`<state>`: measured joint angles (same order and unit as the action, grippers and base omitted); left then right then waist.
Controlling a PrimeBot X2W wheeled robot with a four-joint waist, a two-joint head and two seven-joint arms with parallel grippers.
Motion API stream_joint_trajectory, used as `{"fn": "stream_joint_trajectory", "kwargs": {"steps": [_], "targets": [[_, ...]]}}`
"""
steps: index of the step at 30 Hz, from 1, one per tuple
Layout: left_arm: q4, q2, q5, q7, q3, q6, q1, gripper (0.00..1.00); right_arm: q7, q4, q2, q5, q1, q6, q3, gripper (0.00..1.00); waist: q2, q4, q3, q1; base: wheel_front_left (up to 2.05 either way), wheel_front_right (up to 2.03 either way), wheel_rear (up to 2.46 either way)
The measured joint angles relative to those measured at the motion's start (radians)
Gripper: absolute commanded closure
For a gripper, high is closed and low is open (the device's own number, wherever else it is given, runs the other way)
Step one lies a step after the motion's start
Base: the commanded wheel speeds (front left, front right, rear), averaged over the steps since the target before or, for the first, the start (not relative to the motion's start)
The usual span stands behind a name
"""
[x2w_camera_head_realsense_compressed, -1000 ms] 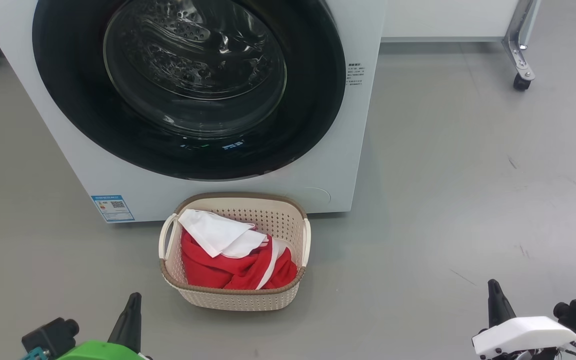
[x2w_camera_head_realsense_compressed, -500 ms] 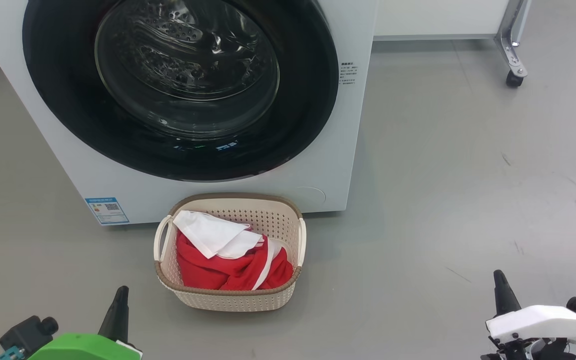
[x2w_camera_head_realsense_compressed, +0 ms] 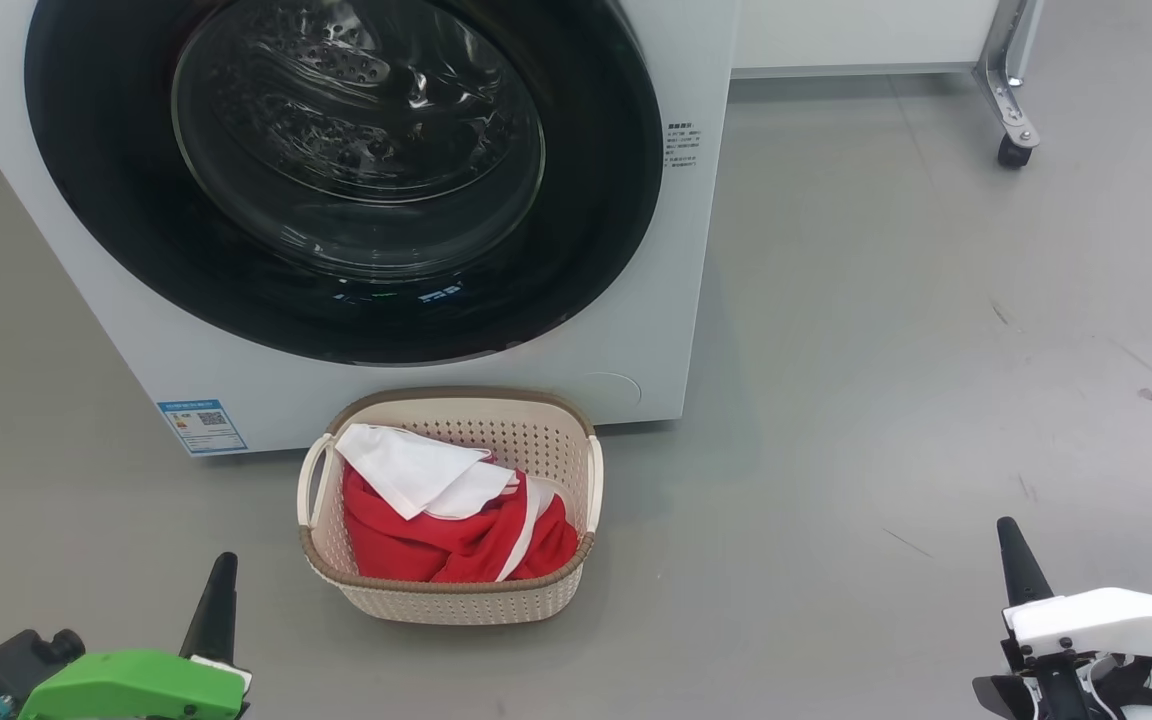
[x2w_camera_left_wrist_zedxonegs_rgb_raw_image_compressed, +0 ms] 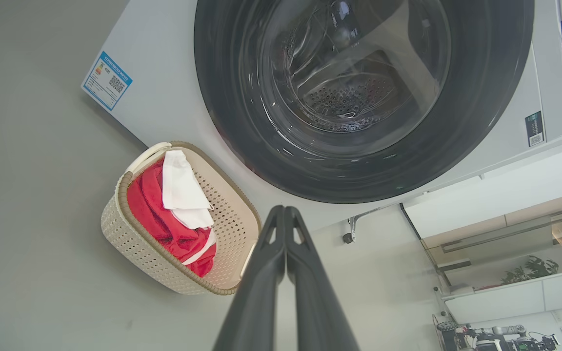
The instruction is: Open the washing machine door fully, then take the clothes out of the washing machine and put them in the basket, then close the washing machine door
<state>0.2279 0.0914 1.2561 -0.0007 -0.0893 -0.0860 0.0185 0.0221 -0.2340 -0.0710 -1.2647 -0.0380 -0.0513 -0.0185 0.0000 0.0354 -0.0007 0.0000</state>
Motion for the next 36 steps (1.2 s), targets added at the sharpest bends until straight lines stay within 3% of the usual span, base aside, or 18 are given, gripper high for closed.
{"fn": "stream_joint_trajectory", "kwargs": {"steps": [25, 36], "targets": [[0.032, -0.012, 0.342, 0.054, 0.093, -0.026, -0.052, 1.0, -0.07, -0.03, -0.003, -0.337, 0.076, -0.053, 0.076, 1.0, 0.0, -0.031, 0.003, 0.0, 0.0, 0.0, 0.0], [0.04, -0.015, 0.396, 0.063, 0.111, -0.034, -0.07, 1.0, -0.079, -0.035, -0.005, -0.389, 0.092, -0.062, 0.088, 1.0, 0.0, -0.035, 0.004, 0.0, 0.0, 0.0, 0.0]]}}
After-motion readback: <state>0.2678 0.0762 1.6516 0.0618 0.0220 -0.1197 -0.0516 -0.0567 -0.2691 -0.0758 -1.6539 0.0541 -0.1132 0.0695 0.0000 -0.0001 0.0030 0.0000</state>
